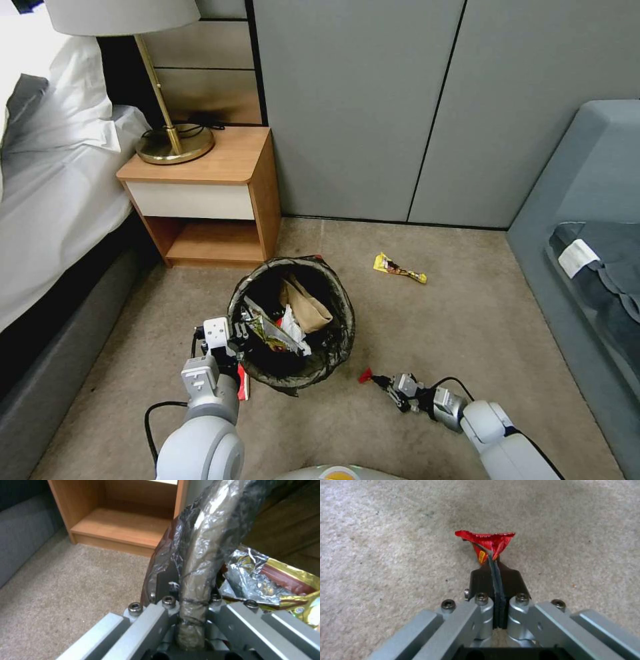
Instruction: Pick up the trash bin, then pick up the garbage from the floor and place it into the trash bin.
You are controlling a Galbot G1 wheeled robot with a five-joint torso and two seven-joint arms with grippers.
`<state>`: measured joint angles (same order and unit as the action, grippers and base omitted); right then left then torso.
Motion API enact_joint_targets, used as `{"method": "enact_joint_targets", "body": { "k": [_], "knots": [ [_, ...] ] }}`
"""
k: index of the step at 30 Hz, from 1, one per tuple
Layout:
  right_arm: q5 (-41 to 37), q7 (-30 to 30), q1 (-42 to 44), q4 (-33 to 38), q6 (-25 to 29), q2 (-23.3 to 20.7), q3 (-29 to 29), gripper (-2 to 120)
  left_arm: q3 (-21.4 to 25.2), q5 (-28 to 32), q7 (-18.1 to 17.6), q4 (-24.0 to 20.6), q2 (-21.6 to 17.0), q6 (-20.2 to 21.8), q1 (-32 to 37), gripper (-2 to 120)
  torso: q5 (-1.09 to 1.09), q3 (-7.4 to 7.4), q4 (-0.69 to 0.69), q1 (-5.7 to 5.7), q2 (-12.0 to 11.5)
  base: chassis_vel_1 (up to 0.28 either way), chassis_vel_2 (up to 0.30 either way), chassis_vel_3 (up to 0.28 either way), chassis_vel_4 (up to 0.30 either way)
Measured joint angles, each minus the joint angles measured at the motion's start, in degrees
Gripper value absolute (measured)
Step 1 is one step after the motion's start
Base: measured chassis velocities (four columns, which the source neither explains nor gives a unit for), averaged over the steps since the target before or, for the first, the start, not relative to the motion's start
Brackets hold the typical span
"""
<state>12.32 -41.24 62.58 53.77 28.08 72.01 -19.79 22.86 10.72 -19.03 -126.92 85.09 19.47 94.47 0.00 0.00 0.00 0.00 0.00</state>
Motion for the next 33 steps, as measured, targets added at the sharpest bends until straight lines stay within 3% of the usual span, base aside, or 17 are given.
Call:
{"method": "enact_joint_targets", "body": {
  "k": [8, 13, 21, 23, 29, 31, 33],
  "knots": [
    [-0.25, 0.62, 0.38, 0.60, 0.57, -0.05, -0.17, 0, -0.03, 0.07, 0.00, 0.00, -0.03, 0.00, -0.11, 0, 0.00, 0.00, 0.00, 0.00, 0.00, 0.000, 0.000, 0.000, 0.000],
    [-4.80, 2.56, 1.86, 5.55, 1.68, -0.27, -0.99, 0, -0.02, 0.22, 0.00, 0.00, -0.16, 0.00, -0.16, 0, 0.00, 0.00, 0.00, 0.00, 0.00, 0.000, 0.000, 0.000, 0.000],
    [-14.76, 7.17, 5.37, 19.94, 3.25, -0.30, -2.91, 0, -0.04, 0.26, 0.01, 0.33, -0.31, 0.00, -0.26, 0, 0.00, 0.00, 0.00, 0.00, 0.00, 0.000, 0.000, 0.000, 0.000],
    [-17.96, 10.09, 7.24, 27.00, 2.86, -0.66, -3.38, 0, -0.06, 0.28, 0.01, 0.53, -0.41, 0.00, -0.28, 0, -0.01, 0.00, 0.00, 0.00, 0.00, 0.000, 0.000, 0.000, 0.000],
    [-20.96, 13.12, 9.03, 34.63, 1.94, -1.09, -3.58, 0, -0.10, 0.41, 0.01, 0.69, -0.49, 0.00, -0.26, 0, 0.01, 0.00, -0.01, 0.00, 0.00, 0.000, 0.000, 0.000, 0.000],
    [-23.61, 16.41, 10.52, 43.38, 0.69, -1.61, -3.68, 0, -0.31, 0.64, 0.01, 0.88, -0.63, 0.00, -0.22, 0, -0.01, 0.00, 0.00, 0.00, 0.00, 0.000, 0.000, 0.000, 0.000],
    [-24.51, 17.41, 10.98, 46.42, 0.25, -1.73, -3.68, 0, -0.34, 0.65, 0.01, 0.96, -0.69, 0.00, -0.21, 0, -0.01, 0.00, 0.00, 0.00, 0.00, 0.000, 0.000, 0.000, 0.000]
  ]
}}
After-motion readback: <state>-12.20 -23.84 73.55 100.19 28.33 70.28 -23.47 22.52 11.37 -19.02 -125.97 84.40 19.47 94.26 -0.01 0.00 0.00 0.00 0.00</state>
